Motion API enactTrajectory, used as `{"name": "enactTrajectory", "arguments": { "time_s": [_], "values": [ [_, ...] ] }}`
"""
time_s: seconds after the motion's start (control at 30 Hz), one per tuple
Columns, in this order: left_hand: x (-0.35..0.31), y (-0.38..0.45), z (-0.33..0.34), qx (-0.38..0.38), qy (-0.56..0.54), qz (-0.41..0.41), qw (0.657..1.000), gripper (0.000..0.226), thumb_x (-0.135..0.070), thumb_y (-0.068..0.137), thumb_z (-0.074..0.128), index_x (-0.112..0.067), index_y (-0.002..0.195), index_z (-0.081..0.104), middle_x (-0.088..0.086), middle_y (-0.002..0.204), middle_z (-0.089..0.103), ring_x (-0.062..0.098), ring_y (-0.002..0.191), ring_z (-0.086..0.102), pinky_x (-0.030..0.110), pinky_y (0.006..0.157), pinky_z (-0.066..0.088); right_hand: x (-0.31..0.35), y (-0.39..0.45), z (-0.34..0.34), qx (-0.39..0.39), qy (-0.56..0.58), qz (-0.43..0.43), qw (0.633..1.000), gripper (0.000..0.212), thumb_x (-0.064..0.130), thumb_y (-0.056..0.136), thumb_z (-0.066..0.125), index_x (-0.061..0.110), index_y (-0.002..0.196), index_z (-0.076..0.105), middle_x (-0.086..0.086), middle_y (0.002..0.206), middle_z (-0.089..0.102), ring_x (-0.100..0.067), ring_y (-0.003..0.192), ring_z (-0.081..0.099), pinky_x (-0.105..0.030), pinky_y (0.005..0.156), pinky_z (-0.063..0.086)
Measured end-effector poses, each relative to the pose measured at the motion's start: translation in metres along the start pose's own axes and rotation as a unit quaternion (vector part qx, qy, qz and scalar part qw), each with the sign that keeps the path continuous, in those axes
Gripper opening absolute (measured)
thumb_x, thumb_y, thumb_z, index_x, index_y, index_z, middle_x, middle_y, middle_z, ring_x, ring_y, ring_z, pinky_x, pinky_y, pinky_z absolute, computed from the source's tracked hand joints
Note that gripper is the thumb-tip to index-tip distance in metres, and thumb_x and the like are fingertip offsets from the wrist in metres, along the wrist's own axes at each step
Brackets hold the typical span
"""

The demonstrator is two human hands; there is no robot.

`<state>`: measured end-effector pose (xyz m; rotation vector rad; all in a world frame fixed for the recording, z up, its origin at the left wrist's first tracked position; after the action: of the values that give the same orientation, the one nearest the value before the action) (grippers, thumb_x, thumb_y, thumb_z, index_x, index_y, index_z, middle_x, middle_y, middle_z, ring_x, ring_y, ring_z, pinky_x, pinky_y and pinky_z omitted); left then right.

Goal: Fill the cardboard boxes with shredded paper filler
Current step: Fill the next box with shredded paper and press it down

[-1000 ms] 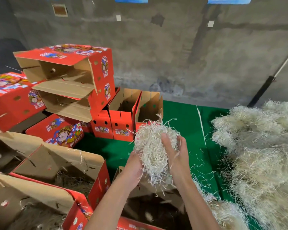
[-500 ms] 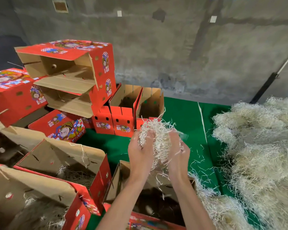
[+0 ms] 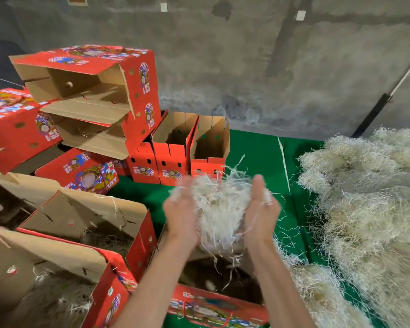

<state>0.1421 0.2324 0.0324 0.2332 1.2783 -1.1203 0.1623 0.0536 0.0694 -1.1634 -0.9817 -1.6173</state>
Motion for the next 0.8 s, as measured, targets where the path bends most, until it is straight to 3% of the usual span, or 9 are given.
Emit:
{"name": "enactTrajectory", "arguments": {
  "time_s": [0.03, 0.13, 0.23, 0.27, 0.3, 0.33, 0.47, 0.53, 0.8],
  "values": [
    [-0.008, 0.008, -0.013, -0.053, -0.008, -0.007, 0.999, 0.019, -0.020, 0.098, 0.049, -0.009, 0.097, 0.064, 0.006, 0.080, 0.057, 0.038, 0.087, 0.062, 0.059, 0.100, 0.043, -0.001, 0.005, -0.010, -0.017, 0.012, 0.000, 1.000, 0.044, 0.051, 0.099, 0.053, 0.014, 0.076, 0.052, -0.001, 0.048, 0.047, -0.016, 0.054, 0.068, -0.024, 0.061, 0.038],
    [-0.020, 0.014, -0.020, -0.079, -0.067, 0.002, 0.995, 0.043, -0.033, 0.101, 0.052, -0.002, 0.130, 0.053, 0.022, 0.122, 0.063, 0.043, 0.119, 0.057, 0.052, 0.096, 0.045, -0.011, 0.006, -0.015, -0.001, 0.080, 0.043, 0.996, 0.069, 0.052, 0.097, 0.051, -0.006, 0.134, 0.047, -0.008, 0.138, 0.057, -0.006, 0.126, 0.055, -0.013, 0.100, 0.038],
    [-0.020, 0.007, -0.011, 0.009, -0.048, -0.001, 0.999, 0.046, -0.057, 0.086, 0.068, -0.017, 0.101, 0.052, 0.008, 0.102, 0.061, 0.027, 0.095, 0.059, 0.041, 0.088, 0.045, -0.014, 0.007, -0.017, -0.020, 0.058, 0.025, 0.998, 0.051, 0.048, 0.102, 0.051, 0.000, 0.091, 0.065, -0.007, 0.093, 0.074, -0.014, 0.088, 0.071, -0.012, 0.089, 0.048],
    [-0.020, 0.009, -0.015, 0.005, -0.048, -0.015, 0.999, 0.047, -0.058, 0.083, 0.071, -0.021, 0.100, 0.048, 0.005, 0.107, 0.061, 0.028, 0.102, 0.059, 0.043, 0.094, 0.044, -0.008, 0.008, -0.021, -0.030, 0.053, 0.015, 0.998, 0.056, 0.049, 0.102, 0.051, -0.001, 0.080, 0.062, -0.037, 0.126, 0.040, -0.047, 0.120, 0.040, -0.045, 0.112, 0.021],
    [-0.022, 0.014, -0.021, -0.014, -0.048, -0.021, 0.999, 0.046, -0.059, 0.082, 0.071, -0.026, 0.102, 0.045, 0.003, 0.117, 0.060, 0.028, 0.111, 0.056, 0.047, 0.102, 0.041, -0.008, 0.011, -0.025, -0.038, 0.043, 0.015, 0.998, 0.051, 0.050, 0.102, 0.051, 0.011, 0.068, 0.057, 0.021, 0.065, 0.009, 0.004, 0.057, 0.004, -0.014, 0.057, 0.008],
    [-0.026, 0.016, -0.028, -0.038, -0.051, -0.028, 0.998, 0.044, -0.061, 0.083, 0.069, -0.029, 0.102, 0.045, 0.000, 0.121, 0.058, 0.028, 0.118, 0.053, 0.050, 0.107, 0.037, -0.008, 0.012, -0.025, -0.038, 0.058, 0.026, 0.997, 0.043, 0.048, 0.102, 0.050, 0.026, 0.065, 0.051, 0.011, 0.065, 0.050, -0.001, 0.056, 0.043, -0.018, 0.060, 0.039],
    [-0.025, 0.012, -0.020, 0.036, -0.014, -0.025, 0.999, 0.050, -0.069, 0.086, 0.060, -0.027, 0.112, 0.059, 0.001, 0.106, 0.070, 0.025, 0.104, 0.066, 0.045, 0.088, 0.053, -0.005, 0.006, -0.023, -0.068, 0.023, 0.023, 0.997, 0.046, 0.054, 0.101, 0.049, 0.036, 0.063, 0.032, 0.018, 0.061, 0.030, -0.003, 0.055, 0.020, -0.021, 0.078, 0.020],
    [-0.012, 0.002, -0.007, 0.173, 0.010, -0.048, 0.984, 0.072, -0.079, 0.082, 0.054, -0.026, 0.129, 0.063, 0.003, 0.120, 0.072, 0.025, 0.119, 0.063, 0.043, 0.094, 0.049, 0.009, 0.001, -0.016, -0.028, -0.060, -0.024, 0.998, 0.059, 0.066, 0.099, 0.042, 0.033, 0.054, 0.024, 0.011, 0.048, 0.021, -0.010, 0.045, 0.016, -0.020, 0.043, 0.019],
    [-0.012, -0.010, 0.000, 0.357, 0.123, -0.087, 0.922, 0.092, -0.090, 0.074, 0.050, -0.025, 0.139, 0.059, 0.006, 0.141, 0.059, 0.025, 0.130, 0.056, 0.051, 0.112, 0.034, 0.058, 0.029, 0.003, 0.155, -0.259, -0.012, 0.953, 0.075, 0.094, 0.081, 0.024, 0.026, 0.050, 0.030, 0.005, 0.044, 0.033, -0.012, 0.038, 0.032, -0.028, 0.056, 0.033]
  ]
}}
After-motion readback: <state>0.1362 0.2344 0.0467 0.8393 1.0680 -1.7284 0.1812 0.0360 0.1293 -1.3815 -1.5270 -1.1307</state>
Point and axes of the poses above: each hand's wrist, its own y-axis towards the middle knuckle, its own z-axis out of the palm, x = y × z, the point moved 7 cm from there along y, towards the middle knuckle
